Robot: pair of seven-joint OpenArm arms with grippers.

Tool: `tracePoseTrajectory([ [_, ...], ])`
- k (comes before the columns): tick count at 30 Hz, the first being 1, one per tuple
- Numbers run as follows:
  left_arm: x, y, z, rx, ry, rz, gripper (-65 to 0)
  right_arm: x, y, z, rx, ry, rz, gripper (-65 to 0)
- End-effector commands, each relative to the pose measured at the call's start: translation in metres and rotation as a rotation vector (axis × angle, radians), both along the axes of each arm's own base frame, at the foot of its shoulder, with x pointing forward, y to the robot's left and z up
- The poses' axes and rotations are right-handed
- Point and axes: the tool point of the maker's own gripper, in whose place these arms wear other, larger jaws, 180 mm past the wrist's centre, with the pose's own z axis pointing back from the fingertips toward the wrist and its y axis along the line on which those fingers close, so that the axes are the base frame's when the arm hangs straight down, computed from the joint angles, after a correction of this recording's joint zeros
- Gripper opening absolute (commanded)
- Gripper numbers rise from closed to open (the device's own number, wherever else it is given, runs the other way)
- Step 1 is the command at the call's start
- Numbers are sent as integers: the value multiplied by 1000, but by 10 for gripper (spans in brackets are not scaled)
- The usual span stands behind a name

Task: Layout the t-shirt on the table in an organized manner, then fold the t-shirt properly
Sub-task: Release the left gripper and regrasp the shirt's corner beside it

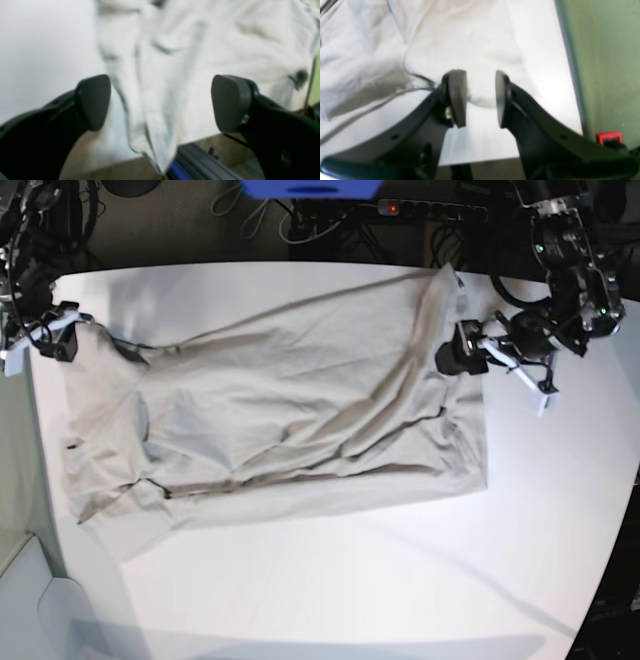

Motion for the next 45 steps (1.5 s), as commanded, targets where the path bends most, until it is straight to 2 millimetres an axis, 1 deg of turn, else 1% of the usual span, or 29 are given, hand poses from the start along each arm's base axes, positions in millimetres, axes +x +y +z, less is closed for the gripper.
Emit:
tracePoseTrajectory([
  [1,-12,-1,1,5,13,-9,-25,6,-7,13,-32,-36,12,-446],
  [5,-48,-19,-7,-19,66,-15,-25,6,-7,14,-35,-39,13,-446],
  [8,-66,-29,-14,-43,104,-8,-25,9,-7,16,-36,-48,12,-446],
  [11,-71,-35,-21,-68,126,2,-25,11,-8,15,-32,-48,10,-446],
  [13,-74,-44,-28,-87,148,-21,-26,12,-5,13,-26,-46,17,-446],
  [16,-83,-60,-41,-118,200,-62,-26,12,-2,10,-20,-39,25,-446],
  [18,-86,-68,-44,-133,213,-75,-26,12,-2,10,-20,-39,25,-446],
  [23,-80,-66,-43,-132,180,-52,-28,11,-2,10,-20,-36,25,-447],
  [25,-80,-66,-43,-128,177,-56,-39,10,-2,9,-20,-35,25,-448],
  [26,-79,-65,-42,-127,175,-59,-69,10,-2,9,-20,-35,25,-448],
  [27,-79,-66,-42,-128,175,-61,-117,10,-2,9,-20,-35,25,-448],
  [29,-79,-66,-41,-134,173,-60,-248,10,-2,9,-20,-33,25,-448],
  [31,-78,-65,-42,-128,172,-59,-413,10,-2,9,-20,-33,25,-448],
  [32,-77,-64,-42,-127,168,-55,-477,10,-2,9,-20,-33,25,-447],
  [33,-76,-63,-41,-128,164,-49,-522,10,-2,8,-18,-31,24,-447],
  [35,-75,-63,-40,-130,161,-49,-549,8,-5,3,-11,-17,14,-447],
  [37,-73,-63,-39,-128,154,-50,-568,6,-12,-3,-17,6,11,-447],
  [39,-70,-55,-38,-108,147,-57,-594,5,-16,-15,-12,42,17,-447],
  [40,-68,-53,-36,-100,141,-59,-610,7,-19,-18,-12,50,20,-446],
  [42,-61,-47,-32,-88,121,-54,-648,7,-22,-28,-4,78,23,-446],
  [45,-49,-33,-27,-72,94,-20,-647,3,-26,-39,9,111,10,-446],
])
